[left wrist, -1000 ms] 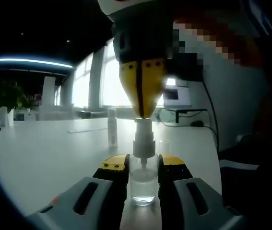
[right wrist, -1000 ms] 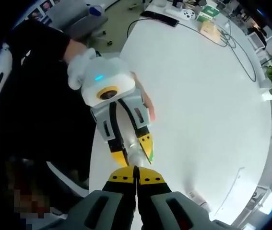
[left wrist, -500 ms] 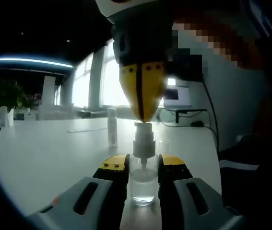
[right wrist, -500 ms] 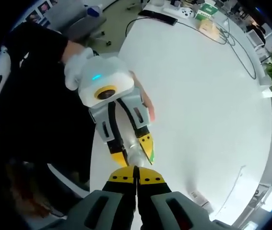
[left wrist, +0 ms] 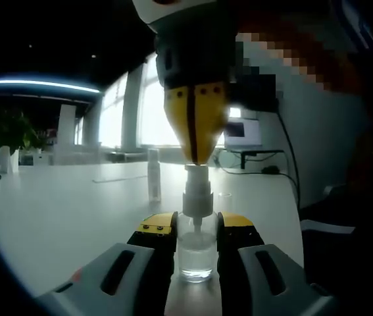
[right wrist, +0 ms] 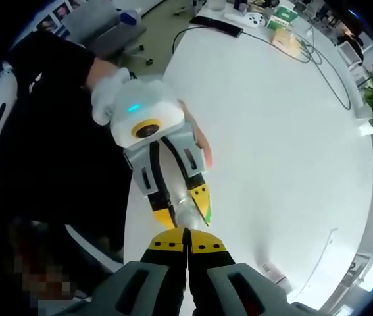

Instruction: Clamp pump bottle remove cover press pump head put on cover

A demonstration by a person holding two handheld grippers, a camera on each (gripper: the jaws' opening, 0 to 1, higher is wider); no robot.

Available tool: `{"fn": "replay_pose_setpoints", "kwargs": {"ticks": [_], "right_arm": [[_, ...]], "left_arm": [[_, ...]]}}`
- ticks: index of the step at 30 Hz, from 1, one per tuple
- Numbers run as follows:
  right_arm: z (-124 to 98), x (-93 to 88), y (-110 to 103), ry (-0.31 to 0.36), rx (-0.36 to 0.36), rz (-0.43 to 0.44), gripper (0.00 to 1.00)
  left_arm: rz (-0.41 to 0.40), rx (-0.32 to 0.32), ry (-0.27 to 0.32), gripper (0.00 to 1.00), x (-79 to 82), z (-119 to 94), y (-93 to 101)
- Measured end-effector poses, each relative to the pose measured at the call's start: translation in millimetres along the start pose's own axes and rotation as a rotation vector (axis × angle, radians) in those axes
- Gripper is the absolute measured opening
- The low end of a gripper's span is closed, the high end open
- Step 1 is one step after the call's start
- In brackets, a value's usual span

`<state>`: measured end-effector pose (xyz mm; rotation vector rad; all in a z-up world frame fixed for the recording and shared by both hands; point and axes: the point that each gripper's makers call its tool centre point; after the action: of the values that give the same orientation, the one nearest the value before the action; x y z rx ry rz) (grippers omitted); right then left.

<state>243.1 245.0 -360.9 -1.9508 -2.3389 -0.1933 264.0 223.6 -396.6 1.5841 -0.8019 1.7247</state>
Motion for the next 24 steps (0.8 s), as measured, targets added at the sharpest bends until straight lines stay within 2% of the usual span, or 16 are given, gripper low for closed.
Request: {"fn": "replay_pose_setpoints", "kwargs": {"ticks": [24], "right_arm": [[-0.6, 0.5, -0.7, 0.005, -0.019, 0.006, 0.0]], "left_arm": [[0.002, -0.001, 0.0, 0.15, 0.5, 0.0, 0.6]]}}
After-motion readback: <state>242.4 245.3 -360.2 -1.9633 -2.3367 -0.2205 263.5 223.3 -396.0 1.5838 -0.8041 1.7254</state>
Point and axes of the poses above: the point that each gripper's makers call its tool centre point, and the gripper's own axes: z roughly forward along the fingers, y roughly to its right, x roughly out of its top, and after that the axes turned 3 degrees about y, right-handed
